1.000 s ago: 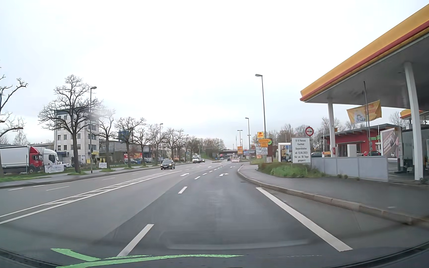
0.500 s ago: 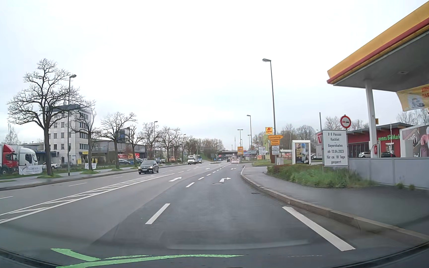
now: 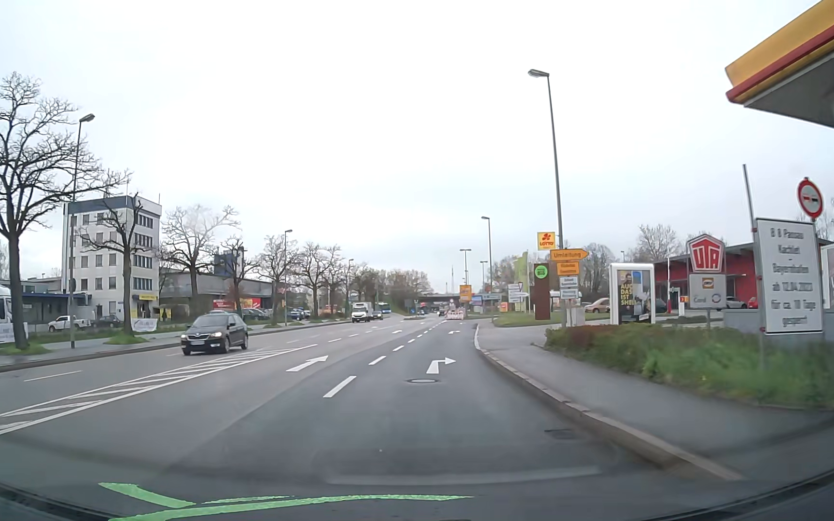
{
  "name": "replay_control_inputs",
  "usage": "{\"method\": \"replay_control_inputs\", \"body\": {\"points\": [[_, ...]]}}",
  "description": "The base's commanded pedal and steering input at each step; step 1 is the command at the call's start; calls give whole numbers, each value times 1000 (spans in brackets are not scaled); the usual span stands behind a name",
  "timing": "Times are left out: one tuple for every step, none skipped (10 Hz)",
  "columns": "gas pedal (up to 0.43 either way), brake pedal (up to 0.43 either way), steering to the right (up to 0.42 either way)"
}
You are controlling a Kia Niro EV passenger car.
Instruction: Follow the waypoints while adhering to traffic rules and regulations
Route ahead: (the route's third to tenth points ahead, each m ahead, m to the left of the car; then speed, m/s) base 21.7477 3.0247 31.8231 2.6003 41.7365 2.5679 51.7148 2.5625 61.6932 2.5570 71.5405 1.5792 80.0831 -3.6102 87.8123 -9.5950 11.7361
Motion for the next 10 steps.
{"method": "replay_control_inputs", "body": {"points": [[67,0,8],[67,0,10],[67,0,11],[67,0,11],[67,0,11],[67,0,11],[67,0,11],[67,0,12],[67,0,11],[67,0,12]]}}
